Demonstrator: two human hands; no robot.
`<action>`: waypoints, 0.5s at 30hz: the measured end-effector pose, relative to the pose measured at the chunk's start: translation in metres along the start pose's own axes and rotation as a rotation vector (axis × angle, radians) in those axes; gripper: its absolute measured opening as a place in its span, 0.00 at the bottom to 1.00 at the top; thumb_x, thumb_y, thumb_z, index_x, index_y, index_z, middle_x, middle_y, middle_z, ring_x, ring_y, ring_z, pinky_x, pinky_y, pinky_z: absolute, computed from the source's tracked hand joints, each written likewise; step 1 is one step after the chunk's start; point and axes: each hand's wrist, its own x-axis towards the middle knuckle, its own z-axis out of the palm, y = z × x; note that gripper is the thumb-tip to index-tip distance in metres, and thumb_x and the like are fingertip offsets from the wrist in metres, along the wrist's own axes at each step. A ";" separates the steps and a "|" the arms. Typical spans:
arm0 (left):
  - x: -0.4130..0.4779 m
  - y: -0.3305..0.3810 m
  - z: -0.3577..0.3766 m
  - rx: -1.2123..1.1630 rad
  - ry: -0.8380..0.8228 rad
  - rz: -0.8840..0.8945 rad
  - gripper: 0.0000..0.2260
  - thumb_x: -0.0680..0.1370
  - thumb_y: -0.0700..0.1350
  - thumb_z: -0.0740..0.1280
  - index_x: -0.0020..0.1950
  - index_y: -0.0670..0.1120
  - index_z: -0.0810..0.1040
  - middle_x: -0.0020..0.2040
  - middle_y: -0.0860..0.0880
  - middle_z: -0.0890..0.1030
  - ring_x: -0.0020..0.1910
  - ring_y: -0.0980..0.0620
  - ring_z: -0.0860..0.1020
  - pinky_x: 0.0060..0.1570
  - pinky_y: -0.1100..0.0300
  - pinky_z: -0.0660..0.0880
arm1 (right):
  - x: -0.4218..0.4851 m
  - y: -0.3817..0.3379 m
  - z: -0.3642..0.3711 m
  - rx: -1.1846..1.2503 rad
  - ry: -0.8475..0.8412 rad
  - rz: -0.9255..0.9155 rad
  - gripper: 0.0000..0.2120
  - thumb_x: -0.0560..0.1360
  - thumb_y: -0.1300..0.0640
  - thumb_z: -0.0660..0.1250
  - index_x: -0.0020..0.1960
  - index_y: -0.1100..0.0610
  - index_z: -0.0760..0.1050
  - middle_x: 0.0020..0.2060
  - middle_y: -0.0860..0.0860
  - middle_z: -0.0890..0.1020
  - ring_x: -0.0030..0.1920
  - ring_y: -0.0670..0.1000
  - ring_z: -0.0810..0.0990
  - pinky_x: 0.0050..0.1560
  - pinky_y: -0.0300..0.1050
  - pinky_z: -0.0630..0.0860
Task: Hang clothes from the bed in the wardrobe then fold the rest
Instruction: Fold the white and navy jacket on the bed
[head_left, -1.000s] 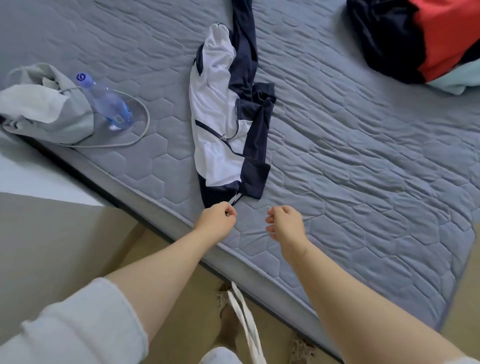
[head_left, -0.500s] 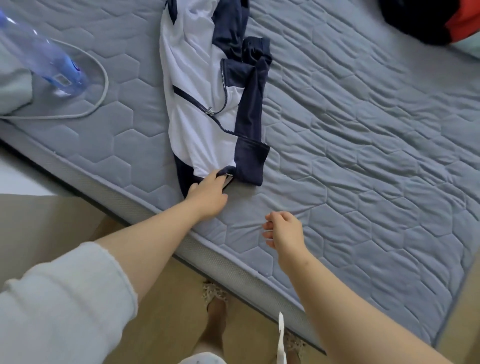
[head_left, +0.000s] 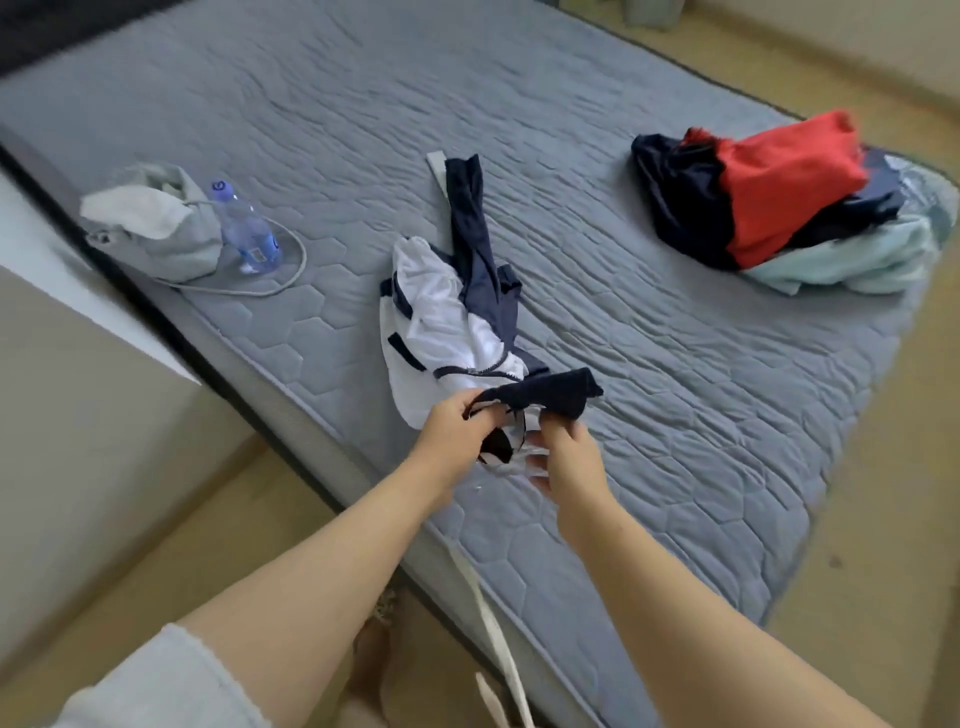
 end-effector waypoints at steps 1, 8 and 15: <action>-0.022 0.005 0.010 -0.038 0.009 0.001 0.06 0.78 0.41 0.64 0.51 0.48 0.80 0.41 0.51 0.81 0.42 0.54 0.79 0.43 0.64 0.74 | -0.018 -0.006 -0.011 0.009 -0.033 -0.014 0.06 0.80 0.53 0.56 0.49 0.49 0.71 0.40 0.48 0.78 0.36 0.45 0.75 0.27 0.32 0.71; -0.153 0.049 0.059 -0.306 -0.104 -0.027 0.12 0.79 0.40 0.62 0.56 0.32 0.76 0.54 0.29 0.77 0.50 0.33 0.78 0.54 0.43 0.74 | -0.129 -0.034 -0.068 0.207 -0.269 -0.006 0.17 0.77 0.42 0.60 0.50 0.55 0.78 0.34 0.49 0.85 0.33 0.44 0.84 0.26 0.34 0.75; -0.240 0.069 0.043 -0.382 -0.337 0.115 0.11 0.79 0.38 0.59 0.56 0.39 0.79 0.51 0.39 0.82 0.48 0.45 0.81 0.49 0.56 0.79 | -0.201 -0.051 -0.082 0.003 -0.079 -0.165 0.07 0.76 0.59 0.61 0.41 0.58 0.73 0.27 0.52 0.76 0.23 0.49 0.74 0.23 0.37 0.68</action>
